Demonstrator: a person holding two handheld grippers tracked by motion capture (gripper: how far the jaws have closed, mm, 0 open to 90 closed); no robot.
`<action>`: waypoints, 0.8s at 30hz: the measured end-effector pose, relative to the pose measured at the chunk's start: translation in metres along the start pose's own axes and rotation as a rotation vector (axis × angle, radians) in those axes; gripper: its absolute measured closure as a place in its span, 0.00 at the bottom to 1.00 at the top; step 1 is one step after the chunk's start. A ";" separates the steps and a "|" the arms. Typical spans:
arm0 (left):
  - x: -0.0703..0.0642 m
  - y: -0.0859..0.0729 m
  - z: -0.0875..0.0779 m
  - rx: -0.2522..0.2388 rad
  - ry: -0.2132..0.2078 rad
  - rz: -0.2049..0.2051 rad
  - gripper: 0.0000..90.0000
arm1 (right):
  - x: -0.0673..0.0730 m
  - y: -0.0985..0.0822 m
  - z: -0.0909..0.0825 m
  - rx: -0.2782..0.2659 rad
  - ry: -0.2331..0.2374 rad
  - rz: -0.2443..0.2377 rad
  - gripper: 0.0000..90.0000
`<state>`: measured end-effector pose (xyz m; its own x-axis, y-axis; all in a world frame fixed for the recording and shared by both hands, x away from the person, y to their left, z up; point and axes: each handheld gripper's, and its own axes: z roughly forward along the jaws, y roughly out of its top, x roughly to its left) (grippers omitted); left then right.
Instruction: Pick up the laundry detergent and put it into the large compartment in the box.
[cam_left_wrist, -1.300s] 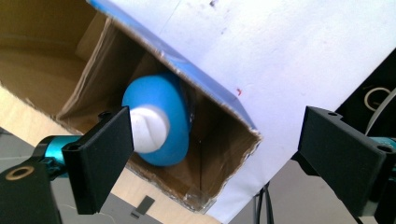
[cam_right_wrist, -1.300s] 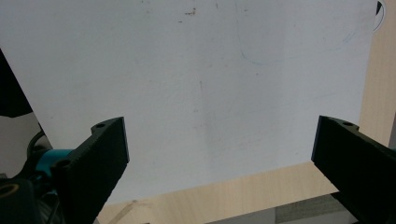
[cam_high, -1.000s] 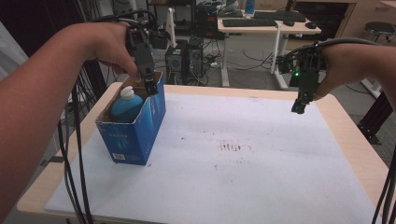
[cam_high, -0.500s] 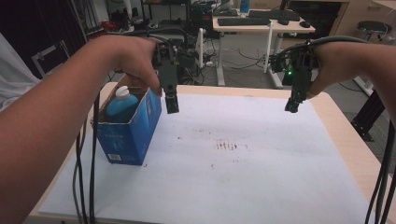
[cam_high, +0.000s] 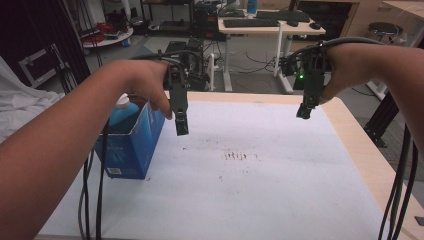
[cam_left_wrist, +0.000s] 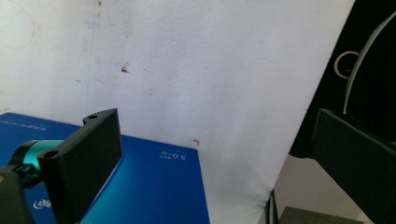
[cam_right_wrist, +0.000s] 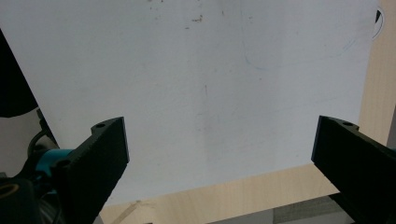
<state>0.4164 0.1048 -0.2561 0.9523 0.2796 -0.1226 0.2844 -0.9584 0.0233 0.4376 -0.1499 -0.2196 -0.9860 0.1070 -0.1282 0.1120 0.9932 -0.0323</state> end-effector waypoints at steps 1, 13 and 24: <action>0.003 0.000 0.003 0.005 -0.006 -0.002 0.03 | -0.001 0.000 0.000 0.000 0.001 0.000 0.03; 0.009 0.001 0.007 0.017 -0.014 -0.008 0.03 | -0.006 -0.006 0.001 -0.007 0.001 0.008 0.03; 0.005 0.004 0.009 0.023 -0.021 -0.009 0.03 | -0.004 -0.007 -0.002 -0.012 -0.005 0.011 0.03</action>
<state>0.4215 0.1019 -0.2653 0.9471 0.2871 -0.1435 0.2900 -0.9570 -0.0002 0.4401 -0.1576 -0.2171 -0.9841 0.1175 -0.1331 0.1210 0.9925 -0.0190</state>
